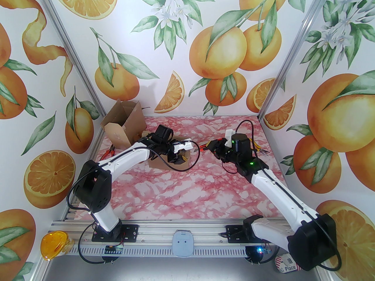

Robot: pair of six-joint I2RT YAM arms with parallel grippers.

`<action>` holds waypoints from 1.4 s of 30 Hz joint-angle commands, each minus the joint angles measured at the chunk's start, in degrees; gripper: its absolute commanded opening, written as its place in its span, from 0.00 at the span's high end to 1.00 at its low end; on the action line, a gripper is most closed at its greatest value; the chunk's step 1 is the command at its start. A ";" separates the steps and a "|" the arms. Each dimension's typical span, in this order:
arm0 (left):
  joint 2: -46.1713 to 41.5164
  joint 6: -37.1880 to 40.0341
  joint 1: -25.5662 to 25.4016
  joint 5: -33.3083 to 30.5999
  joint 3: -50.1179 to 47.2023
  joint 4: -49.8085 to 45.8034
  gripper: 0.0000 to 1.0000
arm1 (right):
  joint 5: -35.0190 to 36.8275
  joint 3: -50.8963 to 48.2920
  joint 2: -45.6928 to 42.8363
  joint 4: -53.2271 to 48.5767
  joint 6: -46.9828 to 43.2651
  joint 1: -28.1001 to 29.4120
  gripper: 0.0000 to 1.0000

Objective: Unpack the express box

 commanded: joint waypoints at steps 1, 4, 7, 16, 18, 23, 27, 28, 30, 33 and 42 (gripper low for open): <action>-1.20 -4.29 -0.02 -3.42 -0.43 -2.09 0.40 | 5.45 4.04 1.37 1.79 -1.89 1.56 1.00; -1.22 -4.69 -0.18 -3.27 -0.25 -2.25 0.40 | 6.44 5.60 2.85 2.33 -2.95 2.37 1.00; -1.13 -5.46 -0.44 -3.40 -0.25 -2.39 0.40 | 7.23 7.34 4.44 2.52 -3.53 3.29 1.00; -1.30 -8.21 -0.88 -3.97 -0.76 -1.26 0.40 | 10.87 12.64 9.98 -0.80 -8.32 6.11 1.00; -1.56 -8.21 -0.89 -4.19 -0.94 -1.19 0.40 | 11.51 13.59 10.99 -1.64 -9.51 6.65 1.00; -2.52 -8.34 -0.89 -4.76 -0.93 -1.21 0.37 | 14.33 15.11 12.29 -4.68 -12.21 7.56 1.00; -4.05 -8.17 -0.89 -5.08 -1.11 -0.46 0.30 | 16.13 15.93 12.06 -7.05 -13.96 7.83 1.00; -4.23 -8.14 -0.83 -5.16 -1.13 -0.35 0.30 | 16.46 16.03 11.94 -7.20 -14.15 7.86 1.00; -4.50 -7.73 -0.90 -5.07 -1.10 -0.32 0.29 | 17.24 16.12 11.56 -7.66 -14.59 8.00 1.00; -4.47 -6.38 -0.77 -4.30 -1.13 -0.75 0.26 | 16.76 16.40 12.07 -7.72 -15.00 8.06 1.00; -3.60 -3.65 -0.85 -4.44 -1.48 -2.14 0.26 | 16.44 15.20 12.14 -4.02 -13.64 8.53 1.00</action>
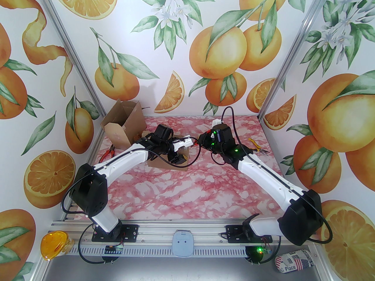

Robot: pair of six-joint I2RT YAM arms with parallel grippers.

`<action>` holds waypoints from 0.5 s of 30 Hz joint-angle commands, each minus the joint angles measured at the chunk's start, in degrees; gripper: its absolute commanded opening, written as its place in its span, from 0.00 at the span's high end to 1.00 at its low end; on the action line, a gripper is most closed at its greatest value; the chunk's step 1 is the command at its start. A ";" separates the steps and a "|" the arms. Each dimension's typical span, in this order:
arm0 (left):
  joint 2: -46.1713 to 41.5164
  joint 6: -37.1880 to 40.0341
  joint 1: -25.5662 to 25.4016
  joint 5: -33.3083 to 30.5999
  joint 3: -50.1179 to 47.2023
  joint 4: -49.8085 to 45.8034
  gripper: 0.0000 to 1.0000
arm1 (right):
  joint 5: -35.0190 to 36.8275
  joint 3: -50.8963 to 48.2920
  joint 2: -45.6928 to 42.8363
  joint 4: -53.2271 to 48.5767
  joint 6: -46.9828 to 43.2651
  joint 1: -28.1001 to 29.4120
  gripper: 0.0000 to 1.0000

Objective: Unpack the express box

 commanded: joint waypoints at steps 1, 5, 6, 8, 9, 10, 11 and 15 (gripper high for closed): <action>-0.93 2.25 0.03 0.25 -1.22 -2.17 0.26 | 1.48 0.35 -0.58 4.07 0.13 0.47 1.00; -0.76 2.68 0.15 0.87 -1.10 -2.34 0.26 | 1.23 0.17 -0.95 5.86 0.79 0.53 1.00; -0.67 2.76 0.12 0.91 -1.13 -2.43 0.26 | 1.07 0.26 -0.80 6.10 0.88 0.50 1.00; -0.75 2.68 0.11 0.97 -1.29 -2.35 0.26 | 0.79 0.19 -0.82 6.75 1.06 0.53 1.00; -0.80 2.68 0.12 0.97 -1.35 -2.27 0.26 | 0.50 0.38 -0.59 6.62 1.08 0.48 1.00; -0.84 2.67 0.11 0.90 -1.45 -2.19 0.26 | 0.29 0.60 -0.20 6.28 1.02 0.55 1.00; -0.91 2.65 0.14 0.88 -1.48 -2.08 0.27 | 0.02 0.62 0.20 6.19 1.04 0.56 1.00; -0.93 2.59 0.12 0.65 -1.48 -2.03 0.27 | -0.97 0.05 1.41 6.76 1.90 0.69 1.00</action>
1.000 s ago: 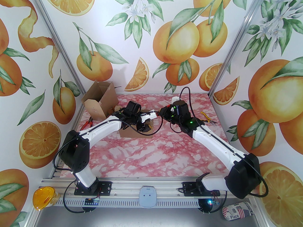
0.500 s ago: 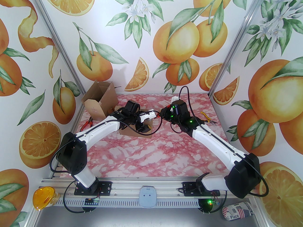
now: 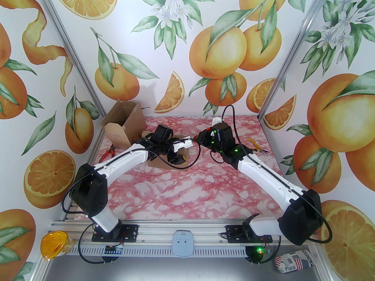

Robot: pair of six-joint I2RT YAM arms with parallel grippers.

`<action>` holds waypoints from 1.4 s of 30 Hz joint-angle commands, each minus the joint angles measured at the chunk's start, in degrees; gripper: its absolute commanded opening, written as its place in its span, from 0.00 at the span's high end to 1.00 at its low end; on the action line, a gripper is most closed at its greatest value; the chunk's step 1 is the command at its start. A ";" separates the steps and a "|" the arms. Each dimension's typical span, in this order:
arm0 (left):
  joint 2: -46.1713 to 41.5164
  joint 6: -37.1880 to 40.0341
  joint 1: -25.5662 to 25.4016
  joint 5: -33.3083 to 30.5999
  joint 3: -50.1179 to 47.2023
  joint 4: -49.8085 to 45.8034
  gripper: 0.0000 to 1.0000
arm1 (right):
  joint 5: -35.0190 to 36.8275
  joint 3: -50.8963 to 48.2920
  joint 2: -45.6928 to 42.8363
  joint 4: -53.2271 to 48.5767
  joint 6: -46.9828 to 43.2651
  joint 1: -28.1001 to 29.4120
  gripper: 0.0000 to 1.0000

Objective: Unpack the express box

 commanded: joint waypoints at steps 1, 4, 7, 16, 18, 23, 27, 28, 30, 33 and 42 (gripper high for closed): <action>-0.93 0.71 0.19 0.54 -1.26 -1.90 0.27 | -0.95 0.01 1.20 2.61 0.82 0.75 1.00; -0.83 0.63 0.12 0.34 -1.34 -1.71 0.27 | -1.54 0.39 2.08 1.72 0.74 0.97 1.00; -0.59 0.43 0.14 -0.09 -1.22 -1.42 0.27 | -2.41 0.05 2.22 1.45 1.11 1.08 1.00; 0.20 -0.60 0.27 -5.70 -1.17 0.07 0.32 | -5.65 -0.38 0.85 -3.61 2.67 1.05 1.00; -0.03 -0.69 0.29 -7.10 -1.42 0.87 0.33 | -8.04 -1.80 0.21 -3.34 4.37 0.72 1.00; -0.92 -0.88 0.54 -8.46 -2.38 2.44 0.33 | -11.57 -5.43 -2.35 -2.53 7.67 -1.59 1.00; -1.60 -0.60 0.74 -7.71 -3.25 2.71 0.33 | -12.58 -5.84 -3.54 -3.06 7.43 -3.35 1.00; -1.68 -0.61 0.82 -7.46 -3.30 2.77 0.33 | -13.27 -5.65 -3.13 -2.88 7.21 -3.38 1.00; -1.59 -0.71 0.82 -6.90 -3.46 2.97 0.33 | -15.73 -5.23 -1.21 -2.25 6.90 -3.19 1.00; -1.29 -1.00 0.82 -6.35 -3.35 3.66 0.33 | -17.92 -5.87 0.27 -0.37 7.05 -2.63 1.00; 0.04 0.16 1.03 -3.19 -2.52 3.99 0.35 | -15.77 -4.71 -0.92 -1.70 5.81 -3.39 1.00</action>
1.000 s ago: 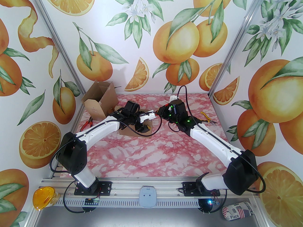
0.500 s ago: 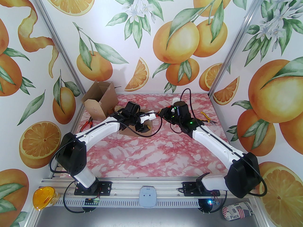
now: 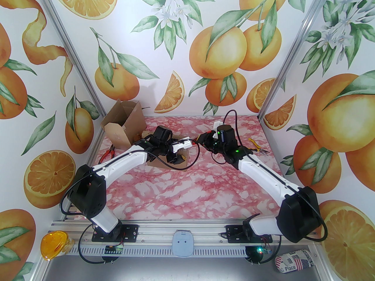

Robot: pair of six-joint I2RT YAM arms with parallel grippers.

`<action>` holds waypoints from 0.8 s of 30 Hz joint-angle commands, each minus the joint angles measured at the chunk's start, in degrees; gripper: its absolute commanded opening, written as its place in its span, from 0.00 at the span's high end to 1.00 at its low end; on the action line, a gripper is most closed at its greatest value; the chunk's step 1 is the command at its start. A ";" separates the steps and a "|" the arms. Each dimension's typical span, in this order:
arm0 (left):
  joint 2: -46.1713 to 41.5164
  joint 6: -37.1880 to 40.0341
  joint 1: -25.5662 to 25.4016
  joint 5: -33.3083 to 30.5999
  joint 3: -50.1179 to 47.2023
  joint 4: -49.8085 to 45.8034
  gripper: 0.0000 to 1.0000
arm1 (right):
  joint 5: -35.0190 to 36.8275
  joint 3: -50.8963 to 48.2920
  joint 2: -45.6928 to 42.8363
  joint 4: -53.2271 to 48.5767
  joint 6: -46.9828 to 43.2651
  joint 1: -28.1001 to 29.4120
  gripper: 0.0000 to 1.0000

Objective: Unpack the express box

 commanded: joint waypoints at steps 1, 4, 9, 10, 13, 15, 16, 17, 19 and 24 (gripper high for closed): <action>1.09 0.40 0.81 -0.89 -0.67 1.74 0.36 | -2.10 0.54 -2.58 -7.15 -1.58 0.65 1.00; 0.58 -0.12 1.06 0.19 -2.06 1.74 0.37 | 2.35 0.51 -5.19 -6.92 -1.54 0.61 1.00; -0.22 -0.61 1.20 1.38 -3.83 1.75 0.37 | 5.69 -2.08 -8.20 -2.99 0.98 1.07 1.00; -0.30 -0.46 1.17 1.63 -4.01 1.79 0.38 | 6.37 -2.79 -8.91 -2.11 1.50 1.17 1.00; -0.65 -0.30 1.30 2.10 -4.09 1.75 0.37 | 6.28 -2.73 -9.18 -3.14 1.97 1.45 1.00; -0.92 -0.17 1.28 2.35 -4.13 1.74 0.37 | 6.36 -2.85 -9.12 -3.36 1.76 2.28 1.00; -0.95 -0.19 1.33 2.34 -4.09 1.65 0.37 | 6.38 -3.01 -9.01 -3.31 2.00 2.54 1.00; -1.01 -0.18 1.31 2.39 -4.05 1.56 0.37 | 6.22 -3.21 -8.74 -3.35 2.19 2.71 1.00; -1.00 -0.17 1.28 2.42 -4.08 1.38 0.37 | 6.33 -3.34 -8.30 -3.11 2.28 3.01 1.00; -0.93 -0.25 1.27 2.53 -3.91 1.12 0.37 | 6.70 -2.87 -7.04 -4.20 1.50 3.24 1.00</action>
